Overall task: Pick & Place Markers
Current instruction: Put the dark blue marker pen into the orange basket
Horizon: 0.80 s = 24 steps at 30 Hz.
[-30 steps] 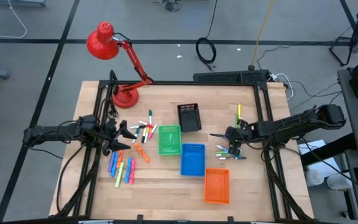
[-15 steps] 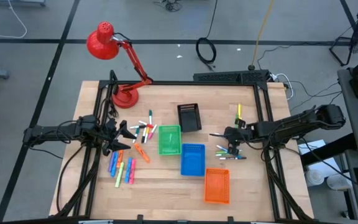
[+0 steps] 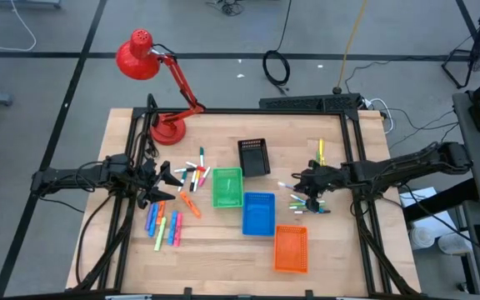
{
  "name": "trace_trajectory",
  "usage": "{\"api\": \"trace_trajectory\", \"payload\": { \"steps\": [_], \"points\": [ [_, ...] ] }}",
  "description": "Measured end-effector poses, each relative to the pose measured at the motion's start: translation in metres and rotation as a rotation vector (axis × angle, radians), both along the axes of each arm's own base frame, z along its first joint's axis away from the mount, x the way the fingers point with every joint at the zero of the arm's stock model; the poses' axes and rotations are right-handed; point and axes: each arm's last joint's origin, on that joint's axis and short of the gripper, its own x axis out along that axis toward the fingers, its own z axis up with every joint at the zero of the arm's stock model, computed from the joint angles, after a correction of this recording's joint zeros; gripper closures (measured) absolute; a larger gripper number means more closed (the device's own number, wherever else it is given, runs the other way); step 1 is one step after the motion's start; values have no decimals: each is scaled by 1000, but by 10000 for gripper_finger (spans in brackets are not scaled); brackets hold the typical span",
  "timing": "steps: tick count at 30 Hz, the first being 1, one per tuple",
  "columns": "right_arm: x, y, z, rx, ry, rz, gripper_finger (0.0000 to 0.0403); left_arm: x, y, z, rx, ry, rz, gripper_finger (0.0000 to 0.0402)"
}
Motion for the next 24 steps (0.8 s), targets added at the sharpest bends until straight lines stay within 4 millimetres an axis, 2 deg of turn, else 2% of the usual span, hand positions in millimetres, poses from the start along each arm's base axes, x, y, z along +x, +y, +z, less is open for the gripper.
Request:
{"api": "trace_trajectory", "payload": {
  "steps": [5, 10, 20, 24],
  "points": [
    [5, 16, 16, 112, -170, 193, 383, 0, 0, 0, 1, 0, 0, 128],
    [6, 31, 24, 195, -239, 345, 382, 0, 0, 0, 1, -1, 0, 128],
    [11, 61, 29, 237, -352, 516, 382, 0, 0, 0, 0, 0, 0, 128],
    [16, 76, 20, 251, -331, 574, 382, 0, 0, 0, 1, 0, 0, 128]
  ]
}}
